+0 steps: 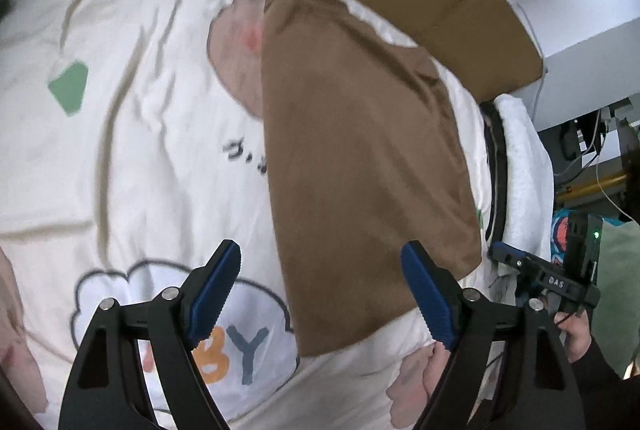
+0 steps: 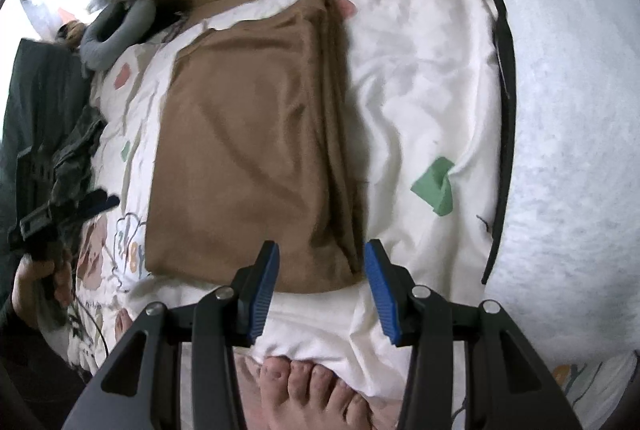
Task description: Fold clothes
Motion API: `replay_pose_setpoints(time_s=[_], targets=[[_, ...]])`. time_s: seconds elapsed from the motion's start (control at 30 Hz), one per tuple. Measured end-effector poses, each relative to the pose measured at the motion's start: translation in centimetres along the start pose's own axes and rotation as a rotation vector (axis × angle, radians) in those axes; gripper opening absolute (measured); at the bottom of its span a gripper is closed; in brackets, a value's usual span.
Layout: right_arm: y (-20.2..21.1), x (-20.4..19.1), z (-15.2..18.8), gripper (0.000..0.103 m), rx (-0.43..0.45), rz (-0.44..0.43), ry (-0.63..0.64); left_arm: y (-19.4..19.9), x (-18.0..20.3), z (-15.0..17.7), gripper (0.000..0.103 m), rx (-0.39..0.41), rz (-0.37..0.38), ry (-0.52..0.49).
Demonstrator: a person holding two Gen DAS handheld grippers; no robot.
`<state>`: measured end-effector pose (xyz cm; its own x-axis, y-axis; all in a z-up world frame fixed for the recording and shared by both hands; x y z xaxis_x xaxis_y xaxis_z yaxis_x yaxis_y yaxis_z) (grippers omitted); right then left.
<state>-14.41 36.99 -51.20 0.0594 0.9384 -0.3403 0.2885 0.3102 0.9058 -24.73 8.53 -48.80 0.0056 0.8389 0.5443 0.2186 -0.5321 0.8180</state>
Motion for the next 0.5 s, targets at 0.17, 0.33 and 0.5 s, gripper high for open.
replay_pose_setpoints(time_s=[0.17,0.33,0.5], targets=[[-0.6,-0.1,0.2,0.042,-0.027,0.010,0.021,-1.2,-0.5,0.7,0.083,-0.026,0.002,0.031],[-1.1,-0.2,0.5,0.042,-0.047,0.027,0.052,-1.9,-0.2,1.3,0.078,-0.049,-0.001,0.007],[-1.9,0.2,0.3,0.042,-0.052,0.019,0.027,-2.1,-0.7,2.0,0.078,-0.072,0.006,0.026]])
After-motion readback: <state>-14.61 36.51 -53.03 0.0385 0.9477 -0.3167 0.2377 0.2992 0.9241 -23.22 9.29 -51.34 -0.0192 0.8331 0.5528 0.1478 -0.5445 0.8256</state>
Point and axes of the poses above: each gripper's, at about its wrist camera, not at the fingertips, and y roughly against the way its jaws point, x to its right, z to its underside, the point moved 5 cm from there along -y, roughly the way its jaws point, and after that the axes turned 2 degrees about y, right-handed, at the moved point
